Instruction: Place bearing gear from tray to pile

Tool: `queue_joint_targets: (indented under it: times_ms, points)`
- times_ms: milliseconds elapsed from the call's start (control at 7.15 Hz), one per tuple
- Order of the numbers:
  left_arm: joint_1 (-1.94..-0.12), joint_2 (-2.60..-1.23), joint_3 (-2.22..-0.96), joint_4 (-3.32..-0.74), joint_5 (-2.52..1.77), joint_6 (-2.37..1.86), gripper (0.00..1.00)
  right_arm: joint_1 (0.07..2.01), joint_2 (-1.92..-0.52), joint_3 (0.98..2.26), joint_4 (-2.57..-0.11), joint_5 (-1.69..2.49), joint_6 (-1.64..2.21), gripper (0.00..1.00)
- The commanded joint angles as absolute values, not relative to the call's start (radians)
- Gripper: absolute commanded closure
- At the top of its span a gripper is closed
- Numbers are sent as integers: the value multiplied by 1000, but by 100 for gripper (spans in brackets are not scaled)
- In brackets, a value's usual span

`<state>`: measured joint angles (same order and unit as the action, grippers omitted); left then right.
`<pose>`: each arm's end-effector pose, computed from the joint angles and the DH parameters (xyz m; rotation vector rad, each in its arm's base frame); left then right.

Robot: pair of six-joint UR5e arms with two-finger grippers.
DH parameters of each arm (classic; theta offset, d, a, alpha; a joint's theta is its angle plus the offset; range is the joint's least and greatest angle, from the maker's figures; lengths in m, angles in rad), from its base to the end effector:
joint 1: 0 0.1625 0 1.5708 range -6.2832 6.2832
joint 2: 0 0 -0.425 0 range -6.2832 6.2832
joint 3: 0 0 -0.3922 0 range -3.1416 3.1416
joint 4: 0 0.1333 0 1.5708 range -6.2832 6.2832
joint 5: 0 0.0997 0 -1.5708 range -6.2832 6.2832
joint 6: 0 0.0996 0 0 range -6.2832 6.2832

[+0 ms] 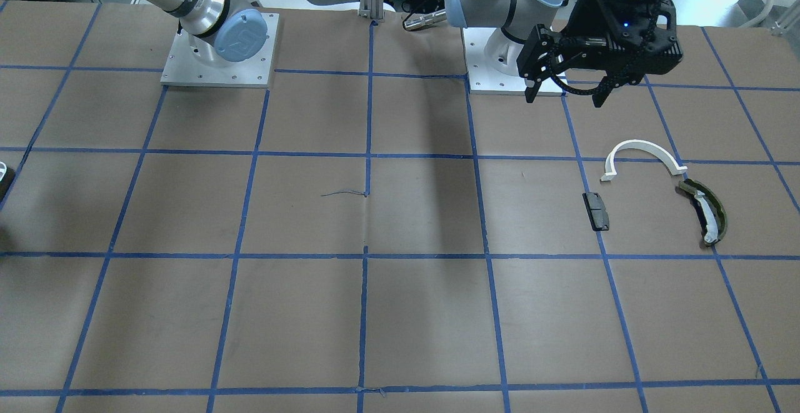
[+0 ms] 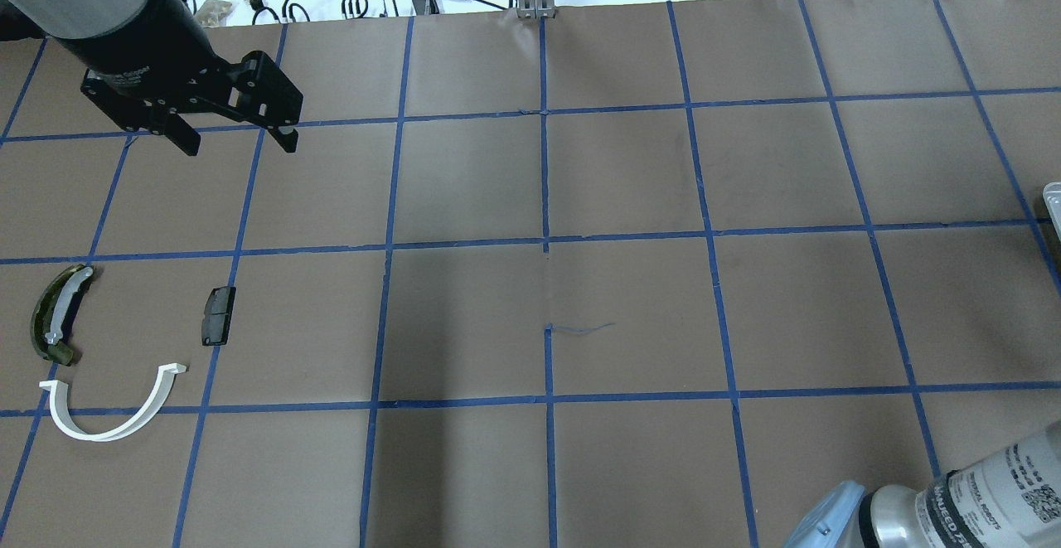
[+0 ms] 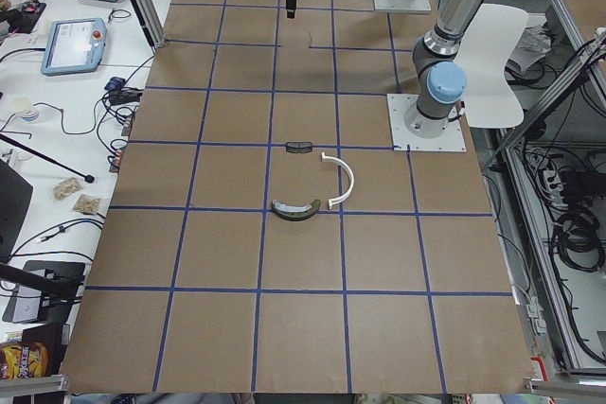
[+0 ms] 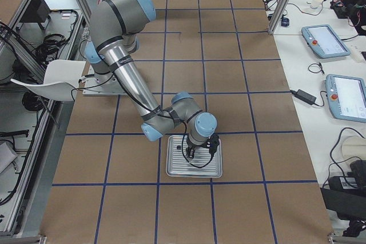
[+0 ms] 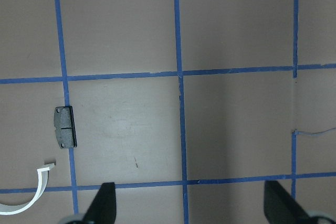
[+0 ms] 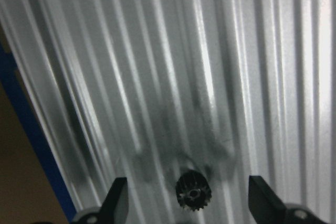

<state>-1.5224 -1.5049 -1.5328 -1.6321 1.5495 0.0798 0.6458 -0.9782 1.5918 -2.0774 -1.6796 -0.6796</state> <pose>-0.1127 -0.4720 0.5320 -0.0497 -3.1219 0.0685 -0.4427 -0.4870 0.1801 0.3742 3.1087 0.2391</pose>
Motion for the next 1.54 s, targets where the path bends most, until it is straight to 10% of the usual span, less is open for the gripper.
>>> queue_joint_targets:
  times_ms: [0,559,1398]
  points:
    - [-1522,-1505,-1532,-1632,1549,80,0,646,-976,1592,-2077,-1680,-678,52]
    - [-1522,-1505,-1532,-1632,1549,80,0,646,-977,1591,-2072,-1680,-680,100]
    - [-1522,-1506,-1532,-1632,1549,80,0,884,-1230,1588,-1788,-1603,-401,100]
